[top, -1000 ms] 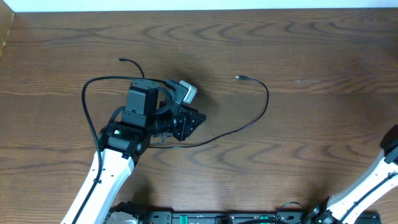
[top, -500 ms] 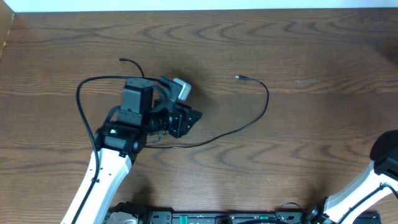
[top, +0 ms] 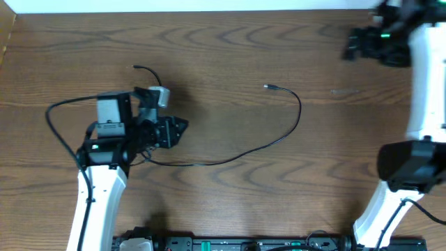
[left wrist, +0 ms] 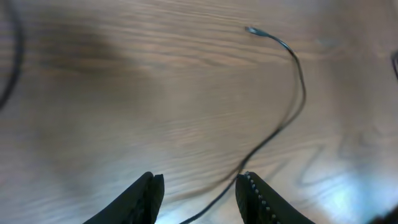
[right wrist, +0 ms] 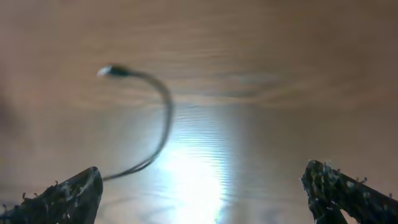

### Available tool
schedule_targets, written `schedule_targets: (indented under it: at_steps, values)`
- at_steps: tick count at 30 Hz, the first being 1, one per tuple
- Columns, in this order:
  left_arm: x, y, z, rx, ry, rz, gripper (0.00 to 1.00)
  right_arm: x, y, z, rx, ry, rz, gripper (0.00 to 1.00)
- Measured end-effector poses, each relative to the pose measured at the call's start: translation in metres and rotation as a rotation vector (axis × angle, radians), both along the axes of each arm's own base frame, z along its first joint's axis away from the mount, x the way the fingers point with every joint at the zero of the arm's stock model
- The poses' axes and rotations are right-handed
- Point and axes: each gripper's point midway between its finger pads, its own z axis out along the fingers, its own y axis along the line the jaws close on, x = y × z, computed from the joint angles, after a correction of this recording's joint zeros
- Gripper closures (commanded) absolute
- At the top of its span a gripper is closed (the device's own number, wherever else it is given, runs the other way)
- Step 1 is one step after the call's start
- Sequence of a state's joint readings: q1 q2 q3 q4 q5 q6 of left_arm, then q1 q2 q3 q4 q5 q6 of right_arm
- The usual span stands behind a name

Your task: Untangle cables

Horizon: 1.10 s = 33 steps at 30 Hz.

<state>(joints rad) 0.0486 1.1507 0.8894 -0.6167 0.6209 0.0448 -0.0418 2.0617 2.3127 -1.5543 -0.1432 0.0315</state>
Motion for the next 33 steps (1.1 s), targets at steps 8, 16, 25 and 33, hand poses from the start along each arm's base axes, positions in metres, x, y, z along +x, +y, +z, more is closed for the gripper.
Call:
schedule_targets:
  at_steps: [8, 16, 25, 33]
  values:
    - [0.001, 0.041, 0.013, 0.019, -0.034, 0.16, 0.57, -0.015, 0.114, -0.001, -0.026, -0.024, 0.378, 0.01]
    - [-0.005, 0.08, 0.026, 0.021, -0.058, 0.327, 0.57, -0.053, 0.192, -0.04, -0.054, 0.045, 0.667, 0.01]
    - [-0.016, 0.102, 0.017, 0.046, 0.002, 0.428, 0.57, -0.1, 0.255, -0.101, -0.062, 0.11, 0.9, 0.01]
    - [-0.019, 0.101, 0.015, 0.045, 0.017, 0.431, 0.57, -0.166, 0.306, -0.123, 0.039, 0.175, 1.147, 0.01]
